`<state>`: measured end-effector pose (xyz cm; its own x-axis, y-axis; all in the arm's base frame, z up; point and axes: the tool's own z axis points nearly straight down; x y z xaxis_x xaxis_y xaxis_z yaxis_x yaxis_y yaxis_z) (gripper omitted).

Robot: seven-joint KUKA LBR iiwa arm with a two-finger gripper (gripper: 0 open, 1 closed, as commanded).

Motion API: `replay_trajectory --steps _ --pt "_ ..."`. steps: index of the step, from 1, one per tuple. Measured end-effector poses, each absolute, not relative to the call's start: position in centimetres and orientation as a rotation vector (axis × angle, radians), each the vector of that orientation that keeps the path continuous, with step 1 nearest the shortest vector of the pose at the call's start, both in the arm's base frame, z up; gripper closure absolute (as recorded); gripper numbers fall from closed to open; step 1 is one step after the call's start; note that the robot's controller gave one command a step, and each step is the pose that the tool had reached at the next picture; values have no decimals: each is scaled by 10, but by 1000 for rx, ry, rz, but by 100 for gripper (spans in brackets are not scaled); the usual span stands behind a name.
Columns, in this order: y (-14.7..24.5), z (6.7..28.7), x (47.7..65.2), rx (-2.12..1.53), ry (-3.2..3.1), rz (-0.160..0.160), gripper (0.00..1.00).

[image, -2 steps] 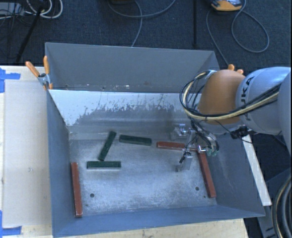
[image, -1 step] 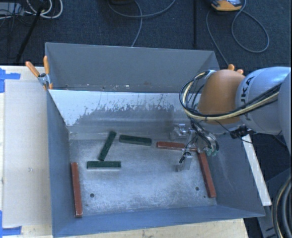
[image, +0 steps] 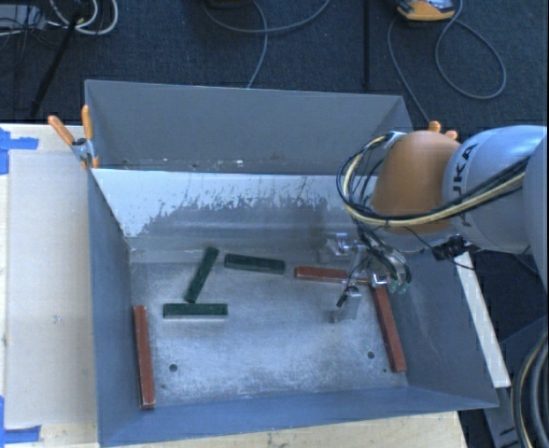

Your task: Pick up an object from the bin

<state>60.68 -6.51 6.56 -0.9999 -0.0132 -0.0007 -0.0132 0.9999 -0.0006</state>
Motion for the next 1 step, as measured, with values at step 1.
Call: replay_trajectory --steps 1 --pt "-65 66 607 -23 3140 0 100"
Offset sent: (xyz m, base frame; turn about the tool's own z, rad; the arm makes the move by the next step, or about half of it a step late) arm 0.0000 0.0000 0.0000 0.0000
